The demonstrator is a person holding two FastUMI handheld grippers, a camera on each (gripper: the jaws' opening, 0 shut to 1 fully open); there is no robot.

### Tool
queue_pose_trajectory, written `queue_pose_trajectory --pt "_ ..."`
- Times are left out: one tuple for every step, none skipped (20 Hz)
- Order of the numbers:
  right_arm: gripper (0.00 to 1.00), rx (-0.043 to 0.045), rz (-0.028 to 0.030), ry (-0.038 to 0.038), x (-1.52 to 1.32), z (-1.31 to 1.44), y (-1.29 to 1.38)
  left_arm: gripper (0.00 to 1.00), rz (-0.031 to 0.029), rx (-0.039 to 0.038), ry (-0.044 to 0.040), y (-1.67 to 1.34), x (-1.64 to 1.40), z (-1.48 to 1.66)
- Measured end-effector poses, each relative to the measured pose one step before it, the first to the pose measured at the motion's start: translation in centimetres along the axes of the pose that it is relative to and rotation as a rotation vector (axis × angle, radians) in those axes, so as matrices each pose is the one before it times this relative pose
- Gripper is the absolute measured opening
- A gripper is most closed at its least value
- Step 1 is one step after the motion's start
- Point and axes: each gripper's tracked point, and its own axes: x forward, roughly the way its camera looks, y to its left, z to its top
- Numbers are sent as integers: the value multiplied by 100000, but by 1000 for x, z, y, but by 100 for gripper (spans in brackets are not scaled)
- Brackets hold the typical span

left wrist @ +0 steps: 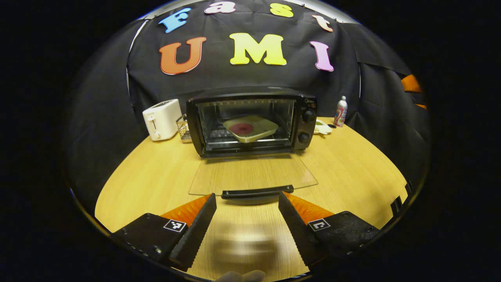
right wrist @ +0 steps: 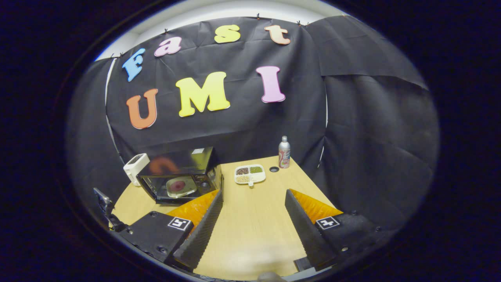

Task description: Open the electric oven with the left hand, put the food in, and close the electric oven.

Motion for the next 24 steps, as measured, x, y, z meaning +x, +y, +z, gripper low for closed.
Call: queue_pose_trajectory --pt "100 -451 -513 538 -240 -183 -159 97 -628 -540 2343 -153 595 -999" --pt "96 -317 -547 561 -164 -128 -115 97 -802 -550 1080 -194 739 -551" --pt "96 -64 -570 444 -219 -78 -122 97 -106 -279 1865 -35 832 -516" --pt "96 158 -397 604 -103 -218 -31 97 -857 -666 1043 -269 781 -276" --pt "96 -359 -275 417 -79 -76 -26 97 -105 -445 1991 -56 666 -573" --pt "100 -1032 -286 591 64 -169 -22 97 -600 -775 1573 -182 545 -450" --pt "96 -1022 -428 135 62 -15 -26 97 37 -411 1584 -76 431 -459" --pt "96 -227 -395 329 -37 97 -79 97 -401 259 688 -121 476 -122" --pt "96 -92 -134 317 50 -44 38 98 399 778 -404 1 470 -124" --pt "96 384 -50 293 87 -81 114 97 378 875 687 126 422 -129" --pt "96 386 52 237 102 35 100 97 745 1406 -2000 167 281 330" --pt "96 -191 -190 422 204 -116 13 98 128 1026 128 -14 423 10" --pt "96 9 -202 652 41 -93 2 97 608 562 -831 123 111 275" --pt "100 234 68 122 200 18 120 97 250 -525 525 -92 103 -17" --pt "96 202 149 237 58 54 122 97 104 -223 -315 -25 -91 52" --pt "96 242 121 207 116 23 131 98 367 -288 402 60 29 26" --pt "96 220 277 176 -24 80 112 98 177 -1247 -5 139 -97 54" --pt "96 -148 323 -124 115 90 166 97 -21 -1266 624 -83 17 169" --pt "96 -73 220 -196 -2 119 128 97 -100 -18 -661 -201 -293 417" --pt "96 132 603 -251 -30 203 151 97 -67 616 -1033 -24 -271 509" --pt "96 315 184 -126 48 127 87 98 76 941 -1510 141 -305 568" --pt "96 211 522 -296 112 25 83 98 65 487 -1226 110 -182 692" --pt "96 421 415 232 46 -10 129 98 18 -145 -1128 145 -292 568" --pt "96 641 676 141 17 48 138 98 -252 -724 -1048 -80 -203 817"
